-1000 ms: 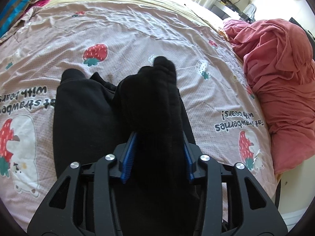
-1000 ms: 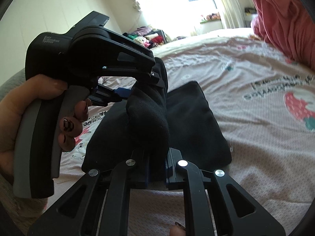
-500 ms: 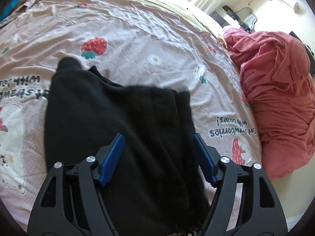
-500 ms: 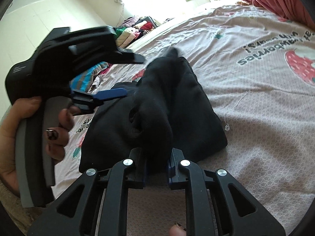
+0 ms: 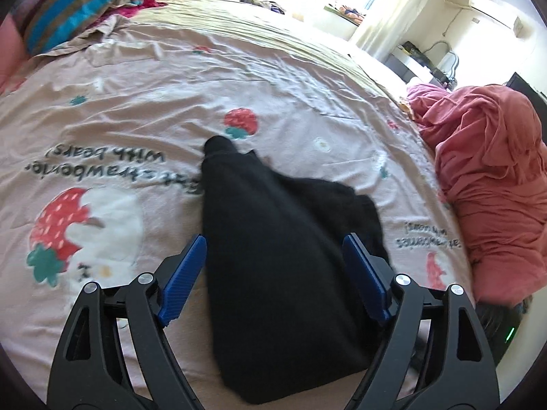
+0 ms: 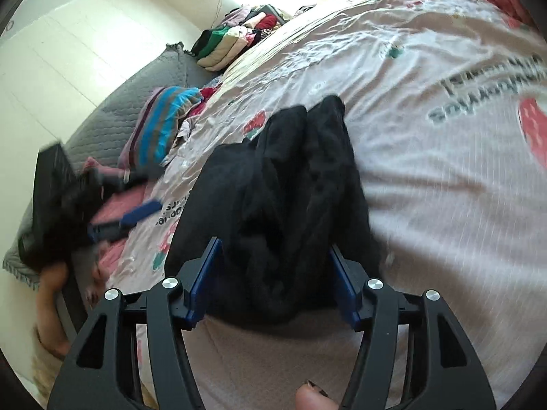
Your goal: Fold small clothes
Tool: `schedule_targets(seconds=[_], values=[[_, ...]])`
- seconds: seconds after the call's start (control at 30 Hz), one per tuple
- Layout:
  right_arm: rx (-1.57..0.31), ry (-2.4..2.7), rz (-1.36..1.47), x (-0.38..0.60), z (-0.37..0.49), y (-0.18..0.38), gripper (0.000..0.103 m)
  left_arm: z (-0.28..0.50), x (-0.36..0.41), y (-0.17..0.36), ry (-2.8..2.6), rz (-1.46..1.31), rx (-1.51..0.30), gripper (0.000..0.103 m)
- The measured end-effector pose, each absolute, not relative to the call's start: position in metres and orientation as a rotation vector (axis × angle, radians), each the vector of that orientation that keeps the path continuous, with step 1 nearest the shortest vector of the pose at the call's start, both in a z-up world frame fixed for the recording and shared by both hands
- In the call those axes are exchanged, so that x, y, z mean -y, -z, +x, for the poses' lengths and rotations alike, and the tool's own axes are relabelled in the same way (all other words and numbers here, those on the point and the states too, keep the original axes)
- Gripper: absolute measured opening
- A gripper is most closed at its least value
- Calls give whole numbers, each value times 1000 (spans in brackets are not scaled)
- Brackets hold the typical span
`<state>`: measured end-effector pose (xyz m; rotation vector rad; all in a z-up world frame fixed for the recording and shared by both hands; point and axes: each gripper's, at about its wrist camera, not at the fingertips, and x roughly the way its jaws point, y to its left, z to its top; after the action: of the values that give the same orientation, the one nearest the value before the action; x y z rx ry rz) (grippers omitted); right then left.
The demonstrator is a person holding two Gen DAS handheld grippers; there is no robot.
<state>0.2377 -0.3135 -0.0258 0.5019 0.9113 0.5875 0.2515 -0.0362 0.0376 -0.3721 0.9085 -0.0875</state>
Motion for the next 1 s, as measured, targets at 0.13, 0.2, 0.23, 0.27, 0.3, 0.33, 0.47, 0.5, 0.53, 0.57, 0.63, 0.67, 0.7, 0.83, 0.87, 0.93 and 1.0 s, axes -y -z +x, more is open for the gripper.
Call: schedule_targets(seconds=[0.13, 0.2, 0.23, 0.27, 0.3, 0.33, 0.47, 0.5, 0.53, 0.57, 0.63, 0.67, 0.7, 0.83, 0.87, 0.93, 1.0], values=[[-977, -637, 456, 307, 268, 20, 63, 241, 36, -27, 82, -326, -919, 75], [-1014, -636, 419, 299, 292, 22, 63, 239, 39, -22, 80, -295, -923, 75], [-1040, -627, 393, 294, 304, 24, 63, 238, 43, -20, 80, -275, -927, 75], [-1059, -622, 380, 291, 313, 27, 63, 236, 46, -17, 82, -256, -931, 75], [-1079, -627, 376, 287, 322, 32, 63, 235, 47, -15, 80, -243, -933, 75], [-1090, -622, 375, 285, 327, 34, 61, 234, 50, -13, 77, -221, -937, 75], [-1069, -610, 278, 271, 340, 28, 24, 231, 53, -5, 62, -180, -940, 77], [-1049, -620, 253, 267, 338, 22, 22, 232, 52, -4, 59, -184, -938, 77], [-1017, -640, 233, 263, 335, 14, 21, 232, 51, -4, 53, -188, -936, 77], [-984, -670, 229, 260, 335, 9, 20, 232, 50, -4, 47, -188, -934, 77], [-924, -732, 244, 263, 334, -1, 19, 232, 50, -2, 34, -183, -938, 77], [-910, -743, 256, 268, 335, -2, 19, 232, 50, 1, 33, -182, -943, 77], [-909, -733, 260, 272, 337, 2, 19, 231, 49, 3, 39, -192, -946, 78], [-979, -656, 224, 276, 349, 33, 19, 231, 53, 12, 61, -211, -963, 79], [-981, -653, 243, 279, 348, 40, 19, 230, 54, 14, 62, -209, -962, 79], [-962, -652, 250, 282, 344, 43, 19, 229, 54, 18, 63, -225, -958, 79], [-937, -640, 230, 280, 339, 43, 21, 227, 53, 19, 64, -235, -953, 79]])
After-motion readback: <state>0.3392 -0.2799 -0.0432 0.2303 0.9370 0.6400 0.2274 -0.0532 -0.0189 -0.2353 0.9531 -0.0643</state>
